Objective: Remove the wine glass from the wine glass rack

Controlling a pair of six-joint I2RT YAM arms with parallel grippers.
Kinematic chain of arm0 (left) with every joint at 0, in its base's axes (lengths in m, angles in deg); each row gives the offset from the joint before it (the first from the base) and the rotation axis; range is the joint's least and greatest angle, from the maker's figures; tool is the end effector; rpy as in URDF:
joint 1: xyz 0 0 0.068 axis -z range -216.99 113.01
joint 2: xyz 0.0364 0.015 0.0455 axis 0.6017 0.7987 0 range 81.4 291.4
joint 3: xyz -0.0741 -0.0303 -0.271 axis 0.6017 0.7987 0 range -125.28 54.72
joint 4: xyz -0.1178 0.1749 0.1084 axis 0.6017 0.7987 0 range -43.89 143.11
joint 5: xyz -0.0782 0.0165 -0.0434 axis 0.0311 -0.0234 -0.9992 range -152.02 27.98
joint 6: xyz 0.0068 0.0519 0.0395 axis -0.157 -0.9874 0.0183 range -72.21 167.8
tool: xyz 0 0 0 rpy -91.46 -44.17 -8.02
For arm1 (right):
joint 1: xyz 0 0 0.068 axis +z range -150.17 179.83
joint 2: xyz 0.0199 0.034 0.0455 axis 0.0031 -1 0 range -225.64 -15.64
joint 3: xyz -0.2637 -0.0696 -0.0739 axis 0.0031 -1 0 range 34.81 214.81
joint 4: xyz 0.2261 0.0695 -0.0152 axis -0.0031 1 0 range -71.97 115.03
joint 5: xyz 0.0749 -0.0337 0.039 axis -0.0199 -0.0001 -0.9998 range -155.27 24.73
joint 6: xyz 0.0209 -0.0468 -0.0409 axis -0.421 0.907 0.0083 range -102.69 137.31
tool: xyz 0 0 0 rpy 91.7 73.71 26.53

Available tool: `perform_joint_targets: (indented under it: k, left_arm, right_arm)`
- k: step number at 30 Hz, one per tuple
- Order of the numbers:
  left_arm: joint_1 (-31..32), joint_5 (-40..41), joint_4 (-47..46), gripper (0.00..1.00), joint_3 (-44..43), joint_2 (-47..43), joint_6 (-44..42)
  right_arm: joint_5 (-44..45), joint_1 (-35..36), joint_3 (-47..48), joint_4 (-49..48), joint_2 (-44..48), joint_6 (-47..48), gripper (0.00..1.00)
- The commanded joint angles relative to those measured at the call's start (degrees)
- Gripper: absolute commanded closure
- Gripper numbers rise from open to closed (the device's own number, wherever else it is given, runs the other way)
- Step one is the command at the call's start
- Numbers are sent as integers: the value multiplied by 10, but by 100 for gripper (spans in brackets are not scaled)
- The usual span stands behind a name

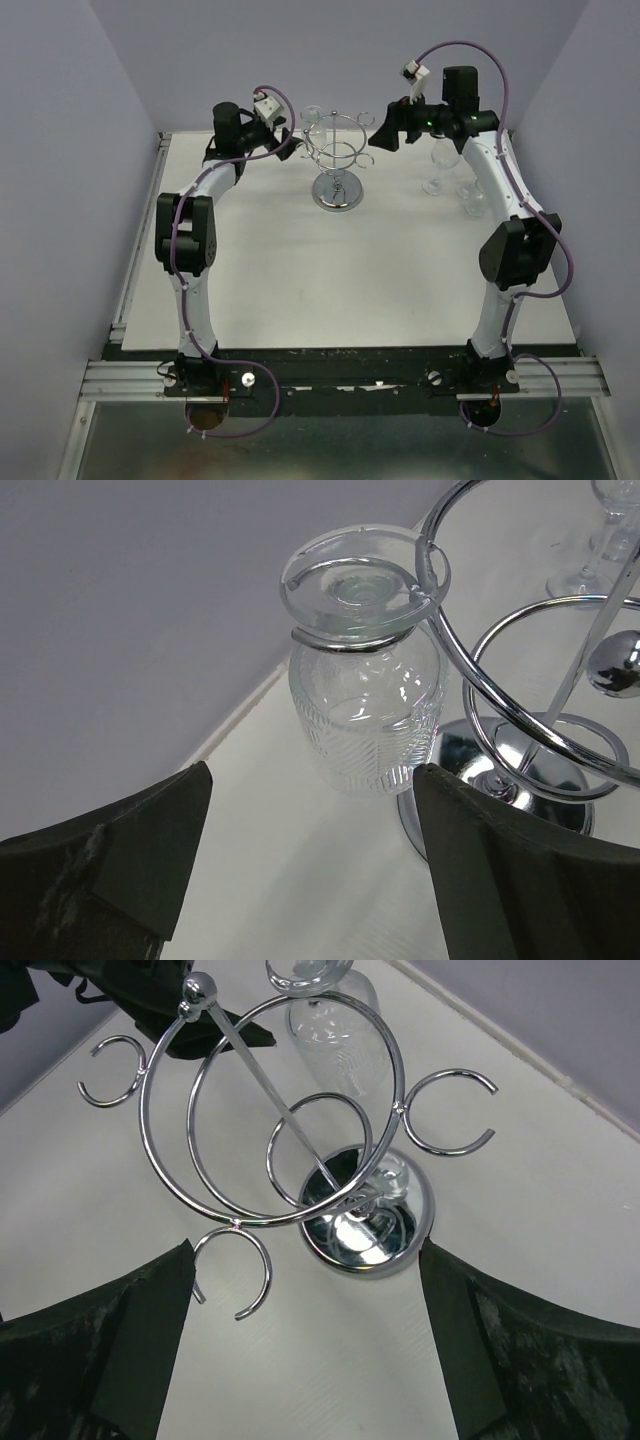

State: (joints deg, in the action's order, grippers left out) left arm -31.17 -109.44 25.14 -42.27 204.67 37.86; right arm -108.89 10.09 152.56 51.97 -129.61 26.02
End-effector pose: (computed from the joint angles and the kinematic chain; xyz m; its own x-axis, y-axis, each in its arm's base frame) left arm 0.4952 -0.0887 0.2896 0.0470 0.1125 -0.9925 0.8019 0.5882 0.1046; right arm 0.4285 0.1138 0.3822 -0.3804 -0.1803 -0.9071 -0.7825 0.5856 0.2118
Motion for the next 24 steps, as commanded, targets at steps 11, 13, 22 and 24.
perform_joint_targets:
  k: [11,13,22,24]
  left_arm:
    - [22,-54,-57,1,-58,58,21]
    - [24,-55,-62,1,-68,67,26]
    - [38,-52,-77,2,-104,105,47]
    - [39,-51,-82,3,-108,108,51]
  right_arm:
    - [-38,23,-20,-6,-5,-21,0]
    - [-37,23,-23,-6,-5,-23,0]
    - [-38,29,-35,-4,-5,-26,0]
    - [-41,29,-38,-5,-5,-26,0]
